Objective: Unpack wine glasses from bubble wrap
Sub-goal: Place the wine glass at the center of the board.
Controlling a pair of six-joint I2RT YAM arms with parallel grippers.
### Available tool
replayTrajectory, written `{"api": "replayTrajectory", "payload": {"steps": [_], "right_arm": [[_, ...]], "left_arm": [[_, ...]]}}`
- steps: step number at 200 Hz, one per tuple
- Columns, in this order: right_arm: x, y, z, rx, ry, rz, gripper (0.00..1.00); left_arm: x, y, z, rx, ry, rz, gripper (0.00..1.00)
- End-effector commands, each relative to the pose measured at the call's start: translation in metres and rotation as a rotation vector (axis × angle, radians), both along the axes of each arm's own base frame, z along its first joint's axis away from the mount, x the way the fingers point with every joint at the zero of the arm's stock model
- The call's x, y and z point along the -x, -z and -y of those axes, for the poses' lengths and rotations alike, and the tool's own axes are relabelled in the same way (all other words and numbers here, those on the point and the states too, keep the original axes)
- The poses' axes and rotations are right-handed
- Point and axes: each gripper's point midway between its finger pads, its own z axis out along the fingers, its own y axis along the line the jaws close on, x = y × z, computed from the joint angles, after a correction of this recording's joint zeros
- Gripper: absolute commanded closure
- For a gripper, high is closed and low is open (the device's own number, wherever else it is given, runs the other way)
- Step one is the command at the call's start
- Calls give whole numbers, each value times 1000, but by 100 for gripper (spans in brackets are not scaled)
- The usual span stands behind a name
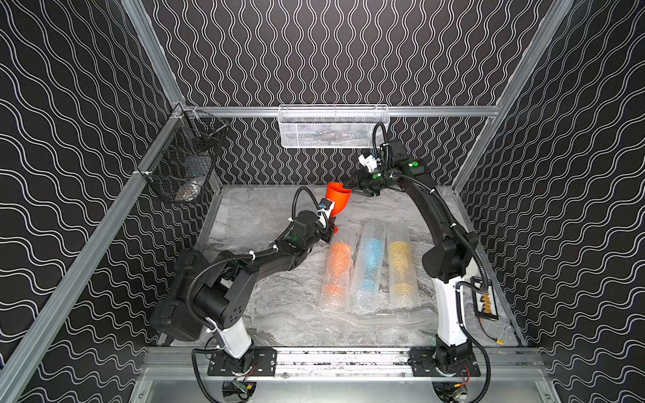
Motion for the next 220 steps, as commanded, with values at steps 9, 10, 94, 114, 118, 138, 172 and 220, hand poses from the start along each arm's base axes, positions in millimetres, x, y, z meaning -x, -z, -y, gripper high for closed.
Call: {"api": "replayTrajectory", "payload": {"steps": [9,10,94,114,118,138,172,220], "right_arm": [[11,4,7,54,-22,-18,57],[11,4,7,56,-22,-17,57],[22,13,18,130,-31,-41,91],[20,12,19,131,-24,-34,100],[19,11,19,131,-21,-30,100],[16,12,21,142,-8,-20,100],[6,20,30,180,36,-15,100],[-19,26,48,270,142,43,100]], "left_arm": [[-2,-15,-2,-45,-10,74,100],[-2,-16,-2,-45,-9,75,100],[-9,-12,6,-113,-5,67,94],[-12,-5,8,-131,-8,42,80],[-13,-3,8,-134,-9,36,78],[-14,2,6,-143,-18,17,67],[-13,6,2,-162,-36,-17,48],[-4,14,-12,-149,-96,-61,35]]}}
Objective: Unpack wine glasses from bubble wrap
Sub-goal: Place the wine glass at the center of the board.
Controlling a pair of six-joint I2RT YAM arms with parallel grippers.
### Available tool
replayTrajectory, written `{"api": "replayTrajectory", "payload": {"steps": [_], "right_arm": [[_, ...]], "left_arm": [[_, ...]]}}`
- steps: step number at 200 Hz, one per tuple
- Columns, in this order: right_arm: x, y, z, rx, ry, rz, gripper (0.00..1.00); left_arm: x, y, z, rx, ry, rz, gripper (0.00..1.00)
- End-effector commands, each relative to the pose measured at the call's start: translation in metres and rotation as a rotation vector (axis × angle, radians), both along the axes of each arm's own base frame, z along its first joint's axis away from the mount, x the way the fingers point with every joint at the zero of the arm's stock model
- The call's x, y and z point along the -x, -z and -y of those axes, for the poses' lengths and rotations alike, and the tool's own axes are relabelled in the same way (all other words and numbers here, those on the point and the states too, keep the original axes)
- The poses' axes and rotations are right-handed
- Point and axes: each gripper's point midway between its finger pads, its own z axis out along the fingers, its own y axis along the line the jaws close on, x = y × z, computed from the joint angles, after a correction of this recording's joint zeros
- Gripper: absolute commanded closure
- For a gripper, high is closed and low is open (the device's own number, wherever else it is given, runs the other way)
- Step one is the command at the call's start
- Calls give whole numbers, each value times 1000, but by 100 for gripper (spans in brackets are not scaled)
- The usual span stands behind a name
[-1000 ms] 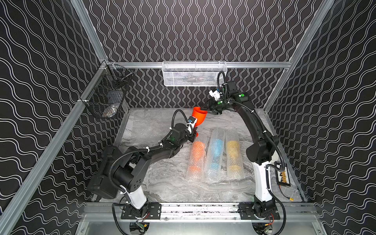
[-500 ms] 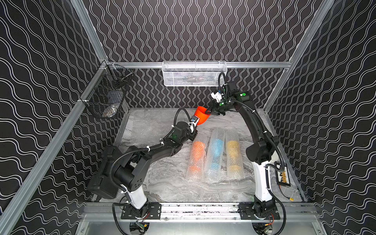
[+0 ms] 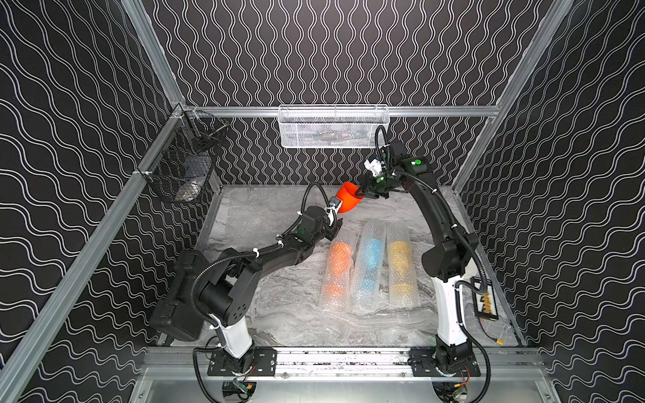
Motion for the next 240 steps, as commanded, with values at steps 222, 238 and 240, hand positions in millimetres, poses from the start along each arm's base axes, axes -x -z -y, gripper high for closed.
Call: {"api": "replayTrajectory", "payload": {"steps": [222,238,240], "right_arm": [[-136,56,-8,371,200,503,100],[-134,59,-14,361,183,498,100],[-134,58,-15,361,182,499,100]], "left_arm": [[26,24,-112,422,-402,-263,32],[25,23,-111,421,-402,-265,32],[25,23,-112,422,-403,-265,32]]}}
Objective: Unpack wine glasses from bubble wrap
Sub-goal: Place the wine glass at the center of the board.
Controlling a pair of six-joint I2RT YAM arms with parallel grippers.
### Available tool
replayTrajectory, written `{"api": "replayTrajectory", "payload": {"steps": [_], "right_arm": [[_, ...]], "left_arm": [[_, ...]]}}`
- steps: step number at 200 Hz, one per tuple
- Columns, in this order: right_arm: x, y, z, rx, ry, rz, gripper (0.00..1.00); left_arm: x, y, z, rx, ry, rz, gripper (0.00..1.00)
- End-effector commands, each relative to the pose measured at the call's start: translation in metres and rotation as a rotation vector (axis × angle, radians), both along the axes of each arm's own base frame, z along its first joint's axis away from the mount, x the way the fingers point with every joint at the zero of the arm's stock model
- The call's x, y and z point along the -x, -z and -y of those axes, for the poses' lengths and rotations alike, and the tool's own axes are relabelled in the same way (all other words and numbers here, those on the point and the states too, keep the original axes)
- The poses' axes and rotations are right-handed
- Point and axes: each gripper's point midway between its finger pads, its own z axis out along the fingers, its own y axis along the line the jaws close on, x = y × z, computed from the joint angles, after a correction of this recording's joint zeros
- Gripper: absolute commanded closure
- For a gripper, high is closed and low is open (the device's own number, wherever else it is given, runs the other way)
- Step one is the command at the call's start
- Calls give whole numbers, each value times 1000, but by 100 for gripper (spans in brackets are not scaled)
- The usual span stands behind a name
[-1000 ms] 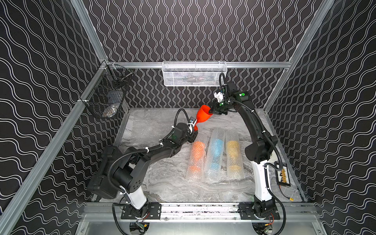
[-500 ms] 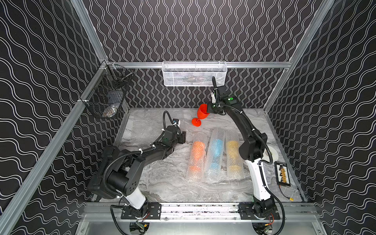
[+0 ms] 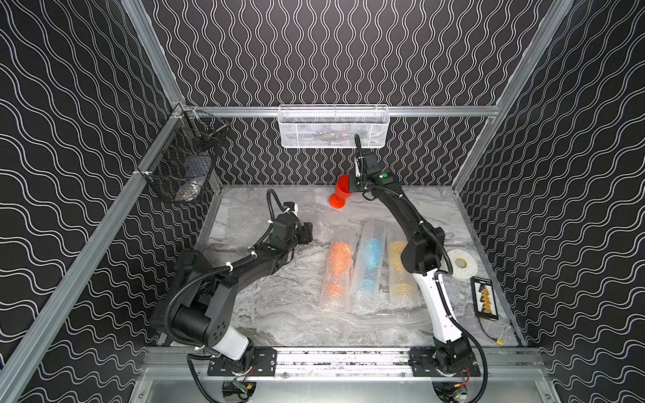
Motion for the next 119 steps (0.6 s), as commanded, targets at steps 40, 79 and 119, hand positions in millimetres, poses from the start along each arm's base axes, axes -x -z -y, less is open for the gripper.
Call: {"api": "replayTrajectory", "payload": {"steps": [40,79,119], "right_arm": [[-2,-6,-16,6,-39,45,100],[1,4,-14,19,-38,20,100],[2,8,-16,16,-43,6,98]], "left_arm": [[-1,-11,0,26,-5,15,32],[0,-13,0,26,-5,21,32],[0,-13,-1,23,-6,21,32]]}}
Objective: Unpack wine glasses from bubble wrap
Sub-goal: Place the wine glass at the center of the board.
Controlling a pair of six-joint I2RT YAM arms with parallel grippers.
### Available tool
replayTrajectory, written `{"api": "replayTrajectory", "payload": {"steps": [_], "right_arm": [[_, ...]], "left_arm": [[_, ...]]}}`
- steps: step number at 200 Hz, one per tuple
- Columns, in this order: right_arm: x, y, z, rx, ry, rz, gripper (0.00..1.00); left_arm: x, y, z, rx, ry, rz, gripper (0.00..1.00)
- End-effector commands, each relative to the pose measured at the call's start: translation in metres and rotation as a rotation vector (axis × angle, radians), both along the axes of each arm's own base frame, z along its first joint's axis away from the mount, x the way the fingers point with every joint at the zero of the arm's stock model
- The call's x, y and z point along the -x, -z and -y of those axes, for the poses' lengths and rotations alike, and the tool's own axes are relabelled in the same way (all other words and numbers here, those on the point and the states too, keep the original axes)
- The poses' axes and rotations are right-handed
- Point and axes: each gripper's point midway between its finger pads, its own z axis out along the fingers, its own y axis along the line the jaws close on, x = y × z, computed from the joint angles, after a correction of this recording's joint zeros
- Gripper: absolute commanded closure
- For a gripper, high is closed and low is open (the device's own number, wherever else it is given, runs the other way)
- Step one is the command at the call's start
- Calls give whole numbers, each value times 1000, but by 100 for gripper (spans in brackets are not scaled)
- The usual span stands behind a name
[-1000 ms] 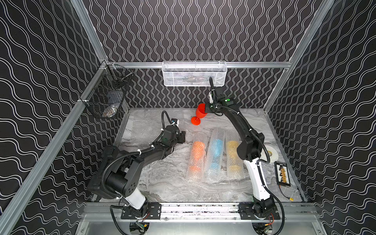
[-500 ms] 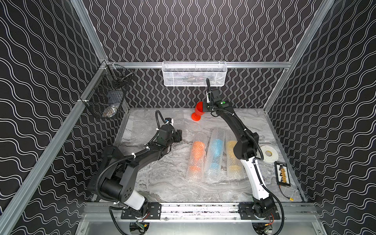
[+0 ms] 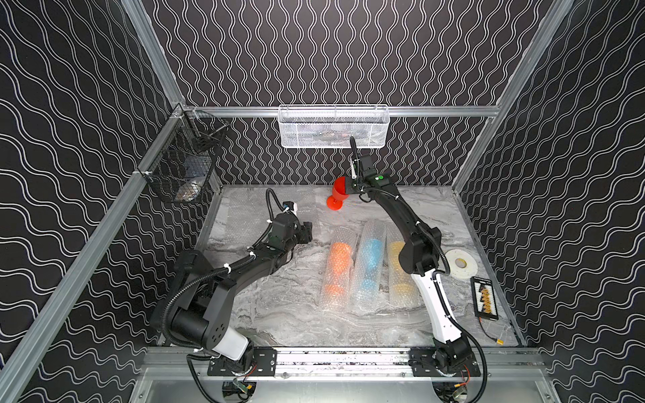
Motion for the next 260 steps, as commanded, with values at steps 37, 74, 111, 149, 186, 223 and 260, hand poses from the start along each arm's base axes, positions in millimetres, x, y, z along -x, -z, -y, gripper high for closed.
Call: {"api": "replayTrajectory", "payload": {"steps": [37,74,111,149,186,223,260], "right_arm": [[-1,-8,-5,-25,-13,19,90],[-2,-13,-7,-40,-15,27,83],[-2,-16,-9,-60,-19,28,77],[-1,-30,-14,-96,-33,48,70],[-1,-37,-16,-123,-40,58,68],[-1,-45,-19,-157,-44,68,67],[3,-55,-18,-173,-48,70,67]], "left_arm": [[-2,-8,-1,18,-9,18,32],[-1,-8,-1,18,-10,18,32],[-2,-8,-1,20,-9,17,32],[-3,-8,0,24,-9,15,32],[-2,-8,0,25,-10,13,32],[-2,-8,-1,21,-12,12,32],[-1,-3,-13,4,-73,-22,32]]}}
